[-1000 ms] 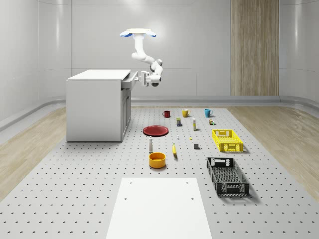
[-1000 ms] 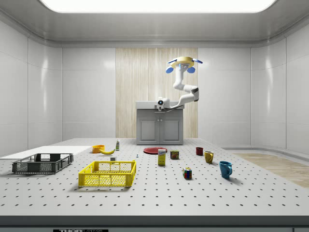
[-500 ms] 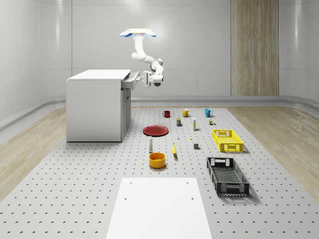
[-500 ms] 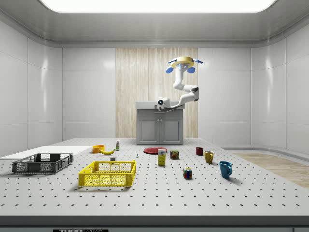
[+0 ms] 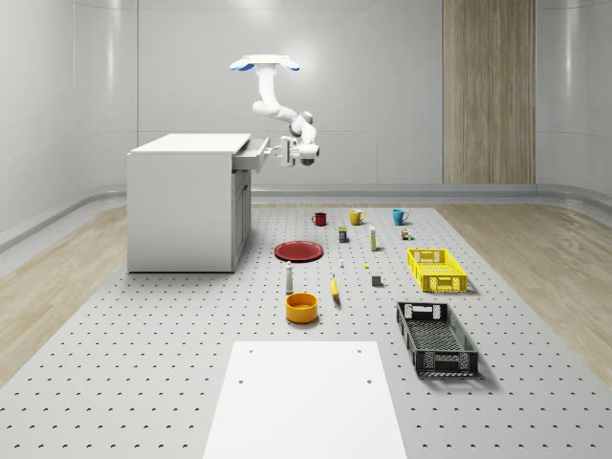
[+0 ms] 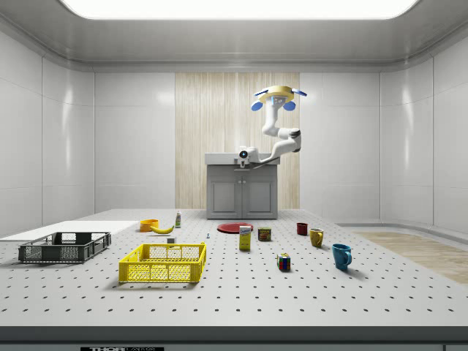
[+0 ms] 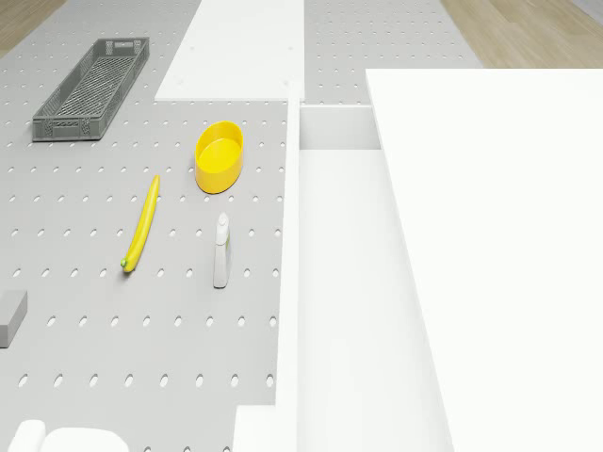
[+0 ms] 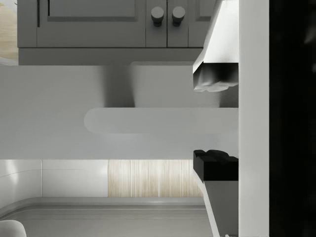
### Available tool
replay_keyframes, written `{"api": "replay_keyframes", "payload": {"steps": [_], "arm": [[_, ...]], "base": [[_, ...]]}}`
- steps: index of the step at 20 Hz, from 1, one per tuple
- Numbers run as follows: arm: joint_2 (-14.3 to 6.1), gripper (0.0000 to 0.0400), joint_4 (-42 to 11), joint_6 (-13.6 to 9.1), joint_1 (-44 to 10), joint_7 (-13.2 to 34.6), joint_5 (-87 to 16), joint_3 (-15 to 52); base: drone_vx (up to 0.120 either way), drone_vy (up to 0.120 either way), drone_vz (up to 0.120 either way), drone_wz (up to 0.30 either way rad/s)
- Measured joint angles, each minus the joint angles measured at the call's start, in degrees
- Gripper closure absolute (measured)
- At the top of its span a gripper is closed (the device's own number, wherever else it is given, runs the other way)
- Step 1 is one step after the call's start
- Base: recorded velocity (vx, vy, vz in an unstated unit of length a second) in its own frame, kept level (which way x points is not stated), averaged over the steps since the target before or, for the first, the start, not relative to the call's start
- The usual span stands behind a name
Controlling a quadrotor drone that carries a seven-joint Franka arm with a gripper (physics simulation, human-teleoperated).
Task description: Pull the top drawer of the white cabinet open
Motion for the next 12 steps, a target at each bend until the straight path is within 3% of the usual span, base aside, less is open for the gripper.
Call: {"api": "replay_keyframes", "payload": {"steps": [5,12], "arm": [[-0.45,0.0122,1.17,-0.8,0.53,0.53,-0.84,-0.64],[-1.02,0.01,1.63,-0.94,0.98,1.03,-1.49,-0.87]], "base": [[0.0,0.0,0.0,0.0],[0.0,0.0,0.0,0.0]]}}
